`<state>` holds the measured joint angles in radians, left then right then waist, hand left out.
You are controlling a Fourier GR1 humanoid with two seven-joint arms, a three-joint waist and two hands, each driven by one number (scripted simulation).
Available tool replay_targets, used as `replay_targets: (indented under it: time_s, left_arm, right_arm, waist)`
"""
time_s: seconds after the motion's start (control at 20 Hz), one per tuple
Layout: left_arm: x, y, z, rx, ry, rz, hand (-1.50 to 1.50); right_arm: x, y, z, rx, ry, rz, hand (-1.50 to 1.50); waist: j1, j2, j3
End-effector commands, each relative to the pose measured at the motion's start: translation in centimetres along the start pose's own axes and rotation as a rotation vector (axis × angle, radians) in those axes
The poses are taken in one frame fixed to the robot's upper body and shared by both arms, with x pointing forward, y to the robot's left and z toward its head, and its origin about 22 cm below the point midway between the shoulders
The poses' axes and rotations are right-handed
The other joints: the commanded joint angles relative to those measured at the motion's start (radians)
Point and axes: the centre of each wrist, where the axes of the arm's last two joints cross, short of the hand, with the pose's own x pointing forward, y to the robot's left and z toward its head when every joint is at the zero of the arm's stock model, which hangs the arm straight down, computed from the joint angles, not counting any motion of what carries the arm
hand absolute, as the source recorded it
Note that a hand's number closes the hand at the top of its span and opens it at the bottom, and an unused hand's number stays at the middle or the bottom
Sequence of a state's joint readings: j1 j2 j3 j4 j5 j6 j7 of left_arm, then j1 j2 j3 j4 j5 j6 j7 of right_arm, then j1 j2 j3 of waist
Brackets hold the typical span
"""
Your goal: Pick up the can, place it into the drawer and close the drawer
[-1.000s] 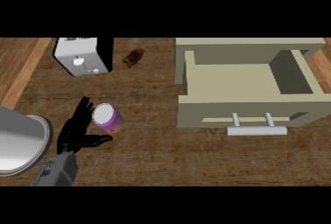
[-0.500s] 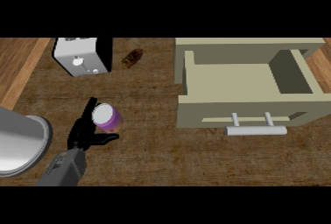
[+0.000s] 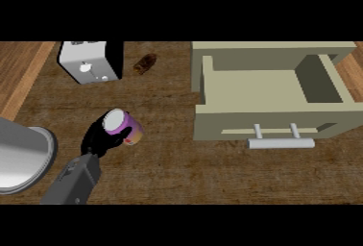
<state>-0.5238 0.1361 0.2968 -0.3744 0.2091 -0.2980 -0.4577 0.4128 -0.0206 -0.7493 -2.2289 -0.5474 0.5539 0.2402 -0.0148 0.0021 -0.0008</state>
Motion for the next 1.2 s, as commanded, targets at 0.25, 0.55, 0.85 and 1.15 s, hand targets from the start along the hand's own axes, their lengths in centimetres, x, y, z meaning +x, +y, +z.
replay_targets:
  time_s: [0.25,0.55,0.85,1.15]
  left_arm:
    - [0.5,-1.2,-0.4,-0.116,-0.093,0.031,1.5]
    - [0.0,-3.7,0.5,0.048,-0.172,0.063,1.5]
    - [5.3,-4.7,-0.4,0.028,-0.222,0.048,1.5]
    - [9.3,-9.6,0.3,-0.025,-0.294,0.0,1.5]
  right_arm:
    - [0.4,-0.1,0.4,-0.029,0.017,-0.006,-1.5]
    - [0.8,-0.4,1.0,-0.049,0.014,-0.019,-1.5]
    - [-0.3,-0.5,0.0,-0.023,0.002,-0.001,-1.5]
    - [1.4,1.2,1.8,-0.028,0.005,0.005,-1.5]
  waist:
    - [0.008,-0.003,0.001]
    - [0.022,-0.01,0.002]
    - [0.017,-0.005,0.001]
    - [0.012,-0.007,0.001]
